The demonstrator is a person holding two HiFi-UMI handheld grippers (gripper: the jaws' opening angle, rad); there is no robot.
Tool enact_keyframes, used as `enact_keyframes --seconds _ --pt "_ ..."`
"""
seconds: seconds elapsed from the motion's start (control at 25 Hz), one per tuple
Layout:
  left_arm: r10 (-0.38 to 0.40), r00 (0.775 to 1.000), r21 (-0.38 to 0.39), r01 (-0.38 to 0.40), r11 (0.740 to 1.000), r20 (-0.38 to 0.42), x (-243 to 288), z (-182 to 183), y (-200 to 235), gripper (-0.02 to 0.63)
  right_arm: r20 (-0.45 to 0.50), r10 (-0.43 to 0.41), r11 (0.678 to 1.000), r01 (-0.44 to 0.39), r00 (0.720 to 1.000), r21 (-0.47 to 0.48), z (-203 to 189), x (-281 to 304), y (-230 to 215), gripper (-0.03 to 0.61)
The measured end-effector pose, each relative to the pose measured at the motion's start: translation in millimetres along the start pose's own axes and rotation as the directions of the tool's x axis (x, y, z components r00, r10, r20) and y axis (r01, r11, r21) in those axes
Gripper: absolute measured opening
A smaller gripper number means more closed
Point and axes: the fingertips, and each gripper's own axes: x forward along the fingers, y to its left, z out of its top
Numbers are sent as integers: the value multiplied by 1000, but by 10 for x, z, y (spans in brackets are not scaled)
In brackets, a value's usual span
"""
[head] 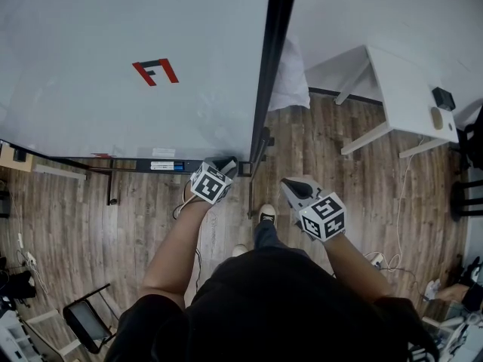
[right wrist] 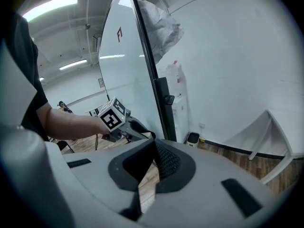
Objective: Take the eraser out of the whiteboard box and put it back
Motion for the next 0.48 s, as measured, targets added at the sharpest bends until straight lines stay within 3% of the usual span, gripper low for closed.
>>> enact_keyframes --seconds 0.48 --pt "13 992 -29 -9 1000 128 -402 213 -36 153 19 9 1000 -9 1000 -15 50 -43 167 -5"
